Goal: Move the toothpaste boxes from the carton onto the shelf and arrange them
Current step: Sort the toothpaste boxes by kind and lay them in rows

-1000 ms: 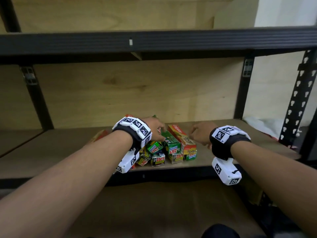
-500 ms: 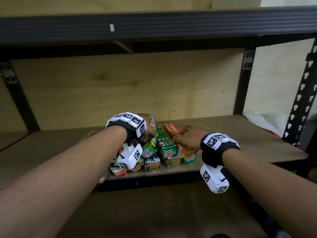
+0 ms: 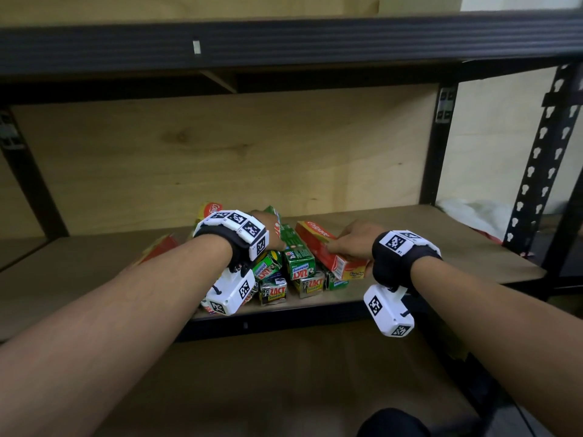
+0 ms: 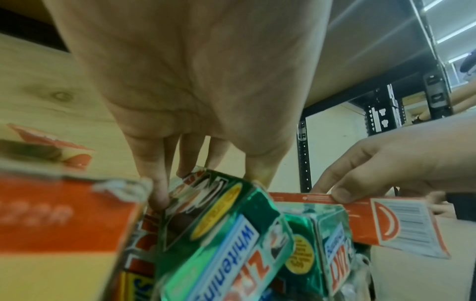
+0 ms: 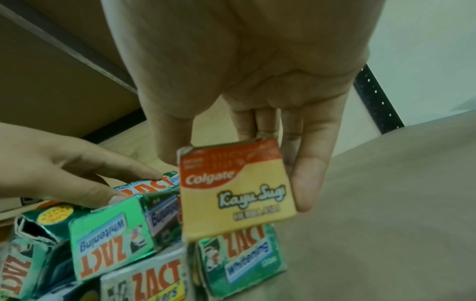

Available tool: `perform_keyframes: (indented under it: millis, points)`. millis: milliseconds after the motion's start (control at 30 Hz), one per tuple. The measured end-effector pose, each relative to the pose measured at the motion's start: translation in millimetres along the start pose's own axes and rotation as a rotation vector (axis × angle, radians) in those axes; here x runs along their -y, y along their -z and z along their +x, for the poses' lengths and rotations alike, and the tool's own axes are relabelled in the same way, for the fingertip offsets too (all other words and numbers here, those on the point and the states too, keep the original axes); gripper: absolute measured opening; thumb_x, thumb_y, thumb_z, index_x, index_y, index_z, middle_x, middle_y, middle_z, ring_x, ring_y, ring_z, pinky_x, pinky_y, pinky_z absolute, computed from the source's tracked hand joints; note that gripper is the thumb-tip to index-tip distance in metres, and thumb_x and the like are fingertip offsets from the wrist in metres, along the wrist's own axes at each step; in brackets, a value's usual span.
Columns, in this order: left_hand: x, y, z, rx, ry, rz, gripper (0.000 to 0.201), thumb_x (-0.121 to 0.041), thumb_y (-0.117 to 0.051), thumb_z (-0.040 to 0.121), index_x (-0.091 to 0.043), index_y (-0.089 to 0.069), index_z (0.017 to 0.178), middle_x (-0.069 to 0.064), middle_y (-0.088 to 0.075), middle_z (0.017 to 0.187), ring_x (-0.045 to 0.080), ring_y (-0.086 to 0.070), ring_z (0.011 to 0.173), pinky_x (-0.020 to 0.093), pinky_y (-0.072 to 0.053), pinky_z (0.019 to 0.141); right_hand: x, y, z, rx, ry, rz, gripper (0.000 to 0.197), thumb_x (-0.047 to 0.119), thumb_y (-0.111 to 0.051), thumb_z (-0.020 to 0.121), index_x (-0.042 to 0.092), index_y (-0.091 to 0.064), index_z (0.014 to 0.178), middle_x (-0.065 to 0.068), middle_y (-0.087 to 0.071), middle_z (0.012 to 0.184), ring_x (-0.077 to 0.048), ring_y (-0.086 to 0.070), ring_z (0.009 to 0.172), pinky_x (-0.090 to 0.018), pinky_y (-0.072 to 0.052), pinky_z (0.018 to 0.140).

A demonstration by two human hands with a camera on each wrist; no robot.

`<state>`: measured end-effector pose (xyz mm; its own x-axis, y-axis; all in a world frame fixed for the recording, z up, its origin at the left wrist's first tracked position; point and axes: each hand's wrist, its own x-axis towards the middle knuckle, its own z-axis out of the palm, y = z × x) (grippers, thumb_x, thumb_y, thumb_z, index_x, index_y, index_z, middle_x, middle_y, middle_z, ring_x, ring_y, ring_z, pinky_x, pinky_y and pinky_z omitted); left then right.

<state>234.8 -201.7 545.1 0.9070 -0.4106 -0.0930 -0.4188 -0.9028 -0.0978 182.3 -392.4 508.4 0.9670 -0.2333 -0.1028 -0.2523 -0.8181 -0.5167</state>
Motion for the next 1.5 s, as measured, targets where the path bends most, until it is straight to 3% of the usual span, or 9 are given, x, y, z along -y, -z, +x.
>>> perform_keyframes:
  millis: [133, 300, 467, 600, 800, 1000, 1167, 1267, 1500]
  points:
    - [-1, 0, -4, -0.017, 0.007, 0.038, 0.060, -0.046, -0.050, 0.098, -0.004, -0.045, 0.141, 0.015, -0.054, 0.137, 0.030, -0.055, 0.121, 0.035, -0.046, 0.096, -15, 8, -3, -0.038, -0.016, -0.052, 0.037, 0.045, -0.072, 0.081, 0.017, -0.072, 0.105, -0.001, -0.075, 0.092, -0.013, -0.071, 0.073, -0.022, -0.056, 0.061]
    - [-1, -3, -2, -0.033, -0.012, 0.069, 0.058, -0.045, -0.048, 0.100, -0.009, -0.041, 0.145, 0.013, -0.048, 0.144, 0.029, -0.050, 0.128, 0.034, -0.042, 0.101, -35, 19, 5, -0.098, -0.037, -0.148, 0.050, 0.042, -0.075, 0.079, 0.023, -0.064, 0.124, -0.002, -0.069, 0.112, -0.021, -0.066, 0.098, -0.035, -0.056, 0.088]
    - [12, -11, 15, -0.048, -0.022, 0.038, 0.070, -0.055, -0.053, 0.093, -0.022, -0.033, 0.151, 0.008, -0.044, 0.149, 0.028, -0.047, 0.131, 0.033, -0.042, 0.103, -53, 29, 24, -0.152, -0.069, -0.190, 0.053, 0.038, -0.079, 0.075, 0.028, -0.063, 0.125, 0.000, -0.062, 0.121, -0.021, -0.061, 0.104, -0.030, -0.051, 0.085]
    - [18, -12, 27, -0.039, -0.023, 0.045, 0.074, -0.058, -0.055, 0.090, -0.024, -0.032, 0.151, 0.007, -0.044, 0.149, 0.027, -0.048, 0.129, 0.034, -0.043, 0.104, -67, 27, 47, -0.175, -0.127, -0.204, 0.065, 0.060, -0.071, 0.047, 0.040, -0.062, 0.108, 0.004, -0.066, 0.094, -0.020, -0.066, 0.084, -0.035, -0.057, 0.079]
    - [19, -14, 31, -0.078, -0.036, 0.089, 0.071, -0.061, -0.053, 0.089, -0.027, -0.036, 0.149, 0.006, -0.053, 0.140, 0.026, -0.055, 0.120, 0.032, -0.048, 0.098, -167, 19, 192, -0.097, -0.157, -0.517, 0.056, 0.056, -0.080, 0.035, 0.036, -0.066, 0.086, 0.007, -0.068, 0.086, -0.021, -0.063, 0.069, -0.042, -0.053, 0.072]
    - [31, -12, 25, -0.090, -0.040, -0.015, 0.072, -0.068, -0.050, 0.087, -0.031, -0.038, 0.147, 0.003, -0.051, 0.143, 0.025, -0.052, 0.125, 0.031, -0.045, 0.100, -66, 41, 20, -0.014, -0.334, -0.693, 0.041, 0.017, -0.068, 0.084, 0.009, -0.058, 0.123, -0.002, -0.051, 0.096, -0.027, -0.057, 0.105, -0.041, -0.050, 0.094]
    - [41, -6, 22, -0.121, 0.007, -0.019, 0.078, -0.074, -0.031, 0.090, -0.019, -0.042, 0.144, 0.007, -0.051, 0.142, 0.026, -0.052, 0.123, 0.036, -0.044, 0.102, -93, 22, 69, -0.065, -0.190, -0.549, 0.054, 0.030, -0.075, 0.074, 0.016, -0.059, 0.124, -0.010, -0.062, 0.126, -0.031, -0.062, 0.104, -0.041, -0.053, 0.088]
    - [56, -3, 21, -0.153, 0.056, -0.047, 0.078, -0.075, -0.039, 0.087, -0.022, -0.042, 0.144, 0.005, -0.047, 0.146, 0.026, -0.048, 0.128, 0.036, -0.041, 0.104, -86, 21, 60, -0.121, -0.129, -0.416, 0.044, 0.019, -0.067, 0.090, 0.008, -0.058, 0.132, -0.013, -0.058, 0.132, -0.033, -0.055, 0.123, -0.035, -0.045, 0.096]
    - [91, 7, -4, -0.193, 0.112, -0.114, 0.057, -0.056, -0.056, 0.089, -0.028, -0.050, 0.138, 0.002, -0.050, 0.144, 0.025, -0.050, 0.126, 0.029, -0.043, 0.098, -75, 12, 66, -0.189, -0.098, -0.373, 0.044, 0.030, -0.063, 0.090, 0.020, -0.055, 0.133, -0.003, -0.056, 0.138, -0.022, -0.054, 0.124, -0.023, -0.040, 0.098]
